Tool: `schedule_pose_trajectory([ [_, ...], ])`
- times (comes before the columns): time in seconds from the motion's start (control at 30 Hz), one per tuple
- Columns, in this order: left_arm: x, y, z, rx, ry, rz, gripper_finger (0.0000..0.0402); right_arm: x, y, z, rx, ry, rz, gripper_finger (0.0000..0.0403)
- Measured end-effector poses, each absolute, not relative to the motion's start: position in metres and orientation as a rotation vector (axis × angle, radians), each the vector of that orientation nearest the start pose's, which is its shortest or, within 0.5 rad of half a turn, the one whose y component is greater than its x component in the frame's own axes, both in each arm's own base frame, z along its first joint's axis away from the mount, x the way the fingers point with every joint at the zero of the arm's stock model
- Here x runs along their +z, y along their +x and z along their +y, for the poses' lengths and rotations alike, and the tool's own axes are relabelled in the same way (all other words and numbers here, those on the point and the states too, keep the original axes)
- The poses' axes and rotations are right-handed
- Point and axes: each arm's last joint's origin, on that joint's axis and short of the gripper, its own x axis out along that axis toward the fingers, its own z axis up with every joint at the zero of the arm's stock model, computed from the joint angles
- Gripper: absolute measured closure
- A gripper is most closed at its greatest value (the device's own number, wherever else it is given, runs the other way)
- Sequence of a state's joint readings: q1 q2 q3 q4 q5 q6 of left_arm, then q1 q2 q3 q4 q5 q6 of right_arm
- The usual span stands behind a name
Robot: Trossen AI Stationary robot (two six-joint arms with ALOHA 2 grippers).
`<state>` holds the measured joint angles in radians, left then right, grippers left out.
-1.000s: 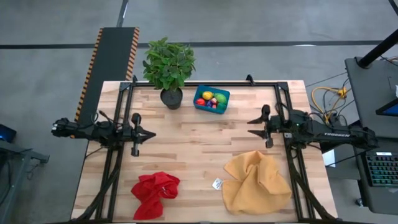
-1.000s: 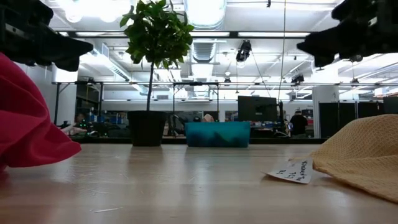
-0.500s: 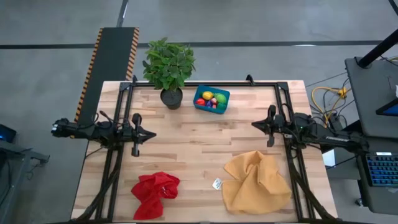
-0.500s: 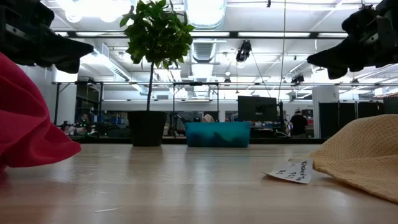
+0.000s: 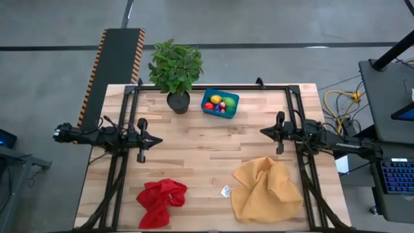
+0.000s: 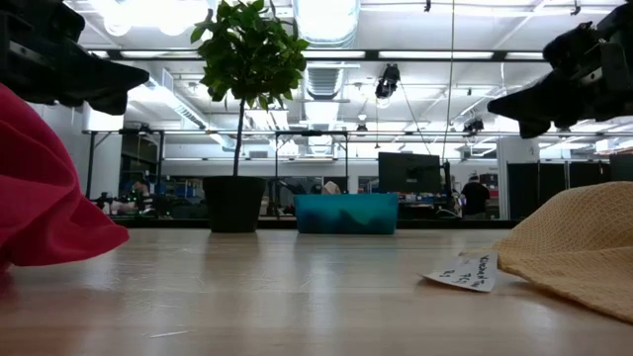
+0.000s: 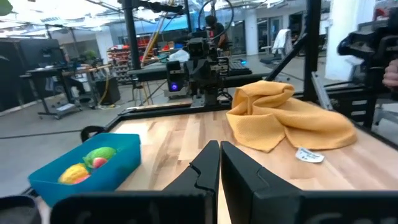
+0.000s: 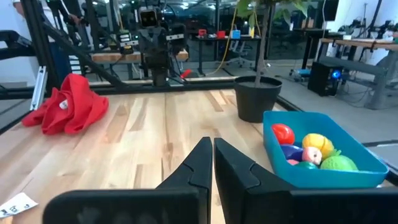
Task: Pick and placing Produce into tupperware
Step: Return to Home Position
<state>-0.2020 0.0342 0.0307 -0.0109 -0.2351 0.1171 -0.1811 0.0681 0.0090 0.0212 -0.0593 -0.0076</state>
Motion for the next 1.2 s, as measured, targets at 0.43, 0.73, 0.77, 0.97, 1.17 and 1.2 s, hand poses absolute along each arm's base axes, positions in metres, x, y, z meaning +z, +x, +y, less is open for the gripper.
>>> schedule_pose_trajectory([
  [0.43,0.1749,0.0966,-0.0109,0.104,0.110,-0.022,0.0401,0.1622,0.1003,-0.0166,-0.122,0.013,0.048,0.0394],
  [0.73,0.1753,0.0969,-0.0111,0.101,0.108,-0.026,0.0401,0.1622,0.1003,-0.0166,-0.122,0.013,0.048,0.0394],
  [0.77,0.1753,0.0969,-0.0111,0.101,0.108,-0.026,0.0402,0.1622,0.1003,-0.0166,-0.122,0.013,0.048,0.0394],
  [0.97,0.1754,0.0969,-0.0111,0.101,0.108,-0.027,0.0402,0.1622,0.1004,-0.0167,-0.123,0.013,0.049,0.0394],
  [1.17,0.1755,0.0968,-0.0111,0.100,0.108,-0.027,0.0402,0.1622,0.1004,-0.0167,-0.122,0.013,0.049,0.0394],
  [1.2,0.1755,0.0968,-0.0111,0.100,0.108,-0.027,0.0402,0.1622,0.1004,-0.0166,-0.122,0.013,0.049,0.0394],
])
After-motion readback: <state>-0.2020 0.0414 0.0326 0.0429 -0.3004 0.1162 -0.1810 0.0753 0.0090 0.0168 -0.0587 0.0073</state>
